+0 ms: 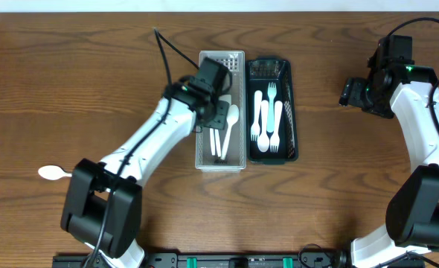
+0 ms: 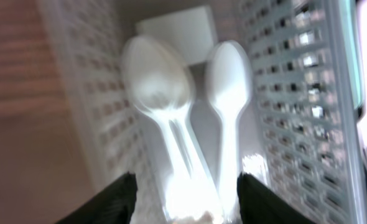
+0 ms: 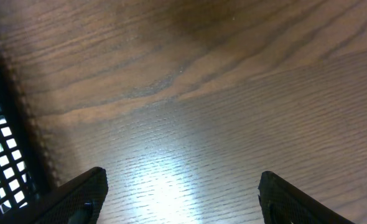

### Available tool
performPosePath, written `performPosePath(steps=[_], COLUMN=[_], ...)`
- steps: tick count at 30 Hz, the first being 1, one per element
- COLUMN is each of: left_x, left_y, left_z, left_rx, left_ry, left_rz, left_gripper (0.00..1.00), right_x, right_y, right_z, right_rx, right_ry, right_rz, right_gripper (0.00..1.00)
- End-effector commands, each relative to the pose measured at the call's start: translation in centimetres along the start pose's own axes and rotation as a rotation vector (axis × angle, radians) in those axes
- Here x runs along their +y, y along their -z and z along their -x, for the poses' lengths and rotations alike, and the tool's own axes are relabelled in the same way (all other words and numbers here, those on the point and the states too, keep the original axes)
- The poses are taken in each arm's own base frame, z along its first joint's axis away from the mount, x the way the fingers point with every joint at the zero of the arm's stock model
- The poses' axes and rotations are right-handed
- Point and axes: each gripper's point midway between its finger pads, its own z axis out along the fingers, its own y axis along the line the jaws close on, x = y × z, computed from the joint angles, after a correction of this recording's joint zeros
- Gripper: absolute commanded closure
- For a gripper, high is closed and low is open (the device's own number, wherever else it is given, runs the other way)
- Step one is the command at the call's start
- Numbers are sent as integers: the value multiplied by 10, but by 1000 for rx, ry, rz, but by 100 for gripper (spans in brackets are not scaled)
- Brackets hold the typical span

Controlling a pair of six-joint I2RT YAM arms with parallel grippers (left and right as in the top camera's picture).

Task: Pack container
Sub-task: 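Lower the spoon into the white basket and release it, then grasp the last white spoon with the left gripper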

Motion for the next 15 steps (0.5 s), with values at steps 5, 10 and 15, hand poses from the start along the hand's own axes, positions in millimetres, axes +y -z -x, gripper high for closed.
performPosePath(steps=[5, 10, 15], left_x=[119, 223, 293], left_y=[125, 184, 194], left_z=[43, -16, -92], left_rx=[-234, -288, -239], left_ry=[384, 990, 1452], left_rz=[292, 418, 502], left_gripper=[23, 0, 2], right_x=[-3, -3, -3], right_y=[0, 0, 0], right_z=[0, 0, 0], right_rx=[0, 1, 0], right_ry=[9, 9, 9], right_rz=[-5, -6, -5], right_gripper=[19, 19, 19])
